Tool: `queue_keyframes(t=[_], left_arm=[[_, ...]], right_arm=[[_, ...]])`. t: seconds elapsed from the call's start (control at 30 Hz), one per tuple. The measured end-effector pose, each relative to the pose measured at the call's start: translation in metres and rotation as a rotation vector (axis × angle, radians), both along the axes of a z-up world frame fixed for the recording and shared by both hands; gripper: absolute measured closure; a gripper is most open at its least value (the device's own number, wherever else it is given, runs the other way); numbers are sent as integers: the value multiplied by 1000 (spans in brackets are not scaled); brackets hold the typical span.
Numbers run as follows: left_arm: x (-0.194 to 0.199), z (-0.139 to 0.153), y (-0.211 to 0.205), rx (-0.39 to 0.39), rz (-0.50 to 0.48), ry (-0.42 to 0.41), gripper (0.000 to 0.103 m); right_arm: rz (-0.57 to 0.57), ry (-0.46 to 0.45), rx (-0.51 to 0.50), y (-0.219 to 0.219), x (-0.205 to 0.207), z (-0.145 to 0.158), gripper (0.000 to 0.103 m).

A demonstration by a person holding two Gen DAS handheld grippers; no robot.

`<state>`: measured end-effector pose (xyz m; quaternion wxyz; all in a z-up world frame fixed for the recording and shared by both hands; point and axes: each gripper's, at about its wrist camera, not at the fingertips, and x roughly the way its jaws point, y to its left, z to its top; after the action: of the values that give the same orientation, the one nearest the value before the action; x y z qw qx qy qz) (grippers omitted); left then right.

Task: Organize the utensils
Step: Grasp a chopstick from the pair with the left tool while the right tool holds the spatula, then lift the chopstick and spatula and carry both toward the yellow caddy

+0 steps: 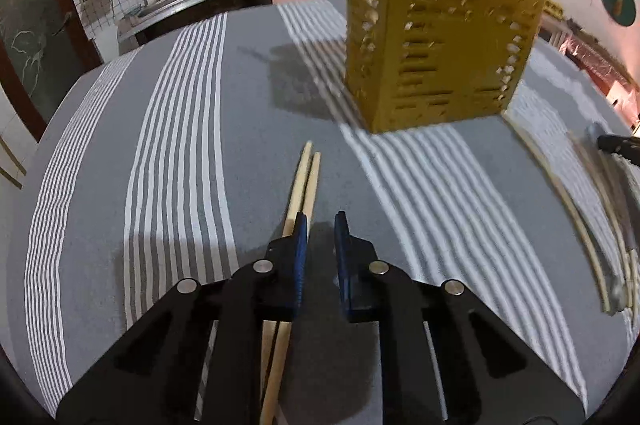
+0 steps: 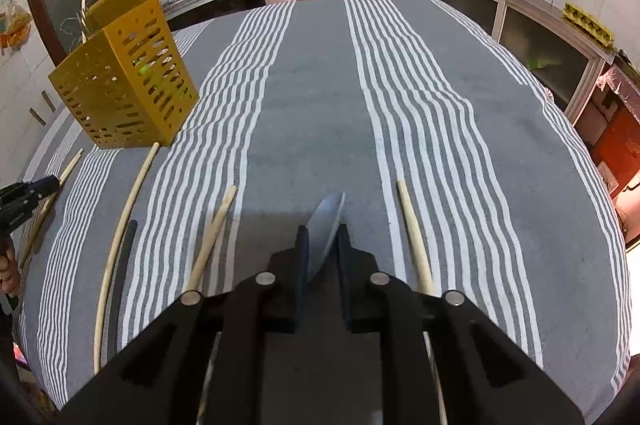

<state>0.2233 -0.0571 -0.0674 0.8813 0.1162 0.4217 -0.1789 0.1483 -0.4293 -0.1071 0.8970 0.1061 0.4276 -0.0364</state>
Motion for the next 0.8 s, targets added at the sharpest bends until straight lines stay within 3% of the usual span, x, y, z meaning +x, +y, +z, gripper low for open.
queue_keyframes(t=[0.1,0.33,0.43,0.63,0.8], left_arm=[[1,3,5,-31,12,0,90],[7,-8,3,26,-3,30,89],[11,-9,8,-1,0,52,89],[13,-10,-4,87,-21,52,88],[13,-6,-9,77,-3,55,99]], right_arm=[[3,0,0,0,-1,0,89],[5,0,7,1,-1,-1,89],[9,2,7,2,-1,-1,89],[20,25,13,2,3,-7,88],[11,10,39,1,2,-3,93]])
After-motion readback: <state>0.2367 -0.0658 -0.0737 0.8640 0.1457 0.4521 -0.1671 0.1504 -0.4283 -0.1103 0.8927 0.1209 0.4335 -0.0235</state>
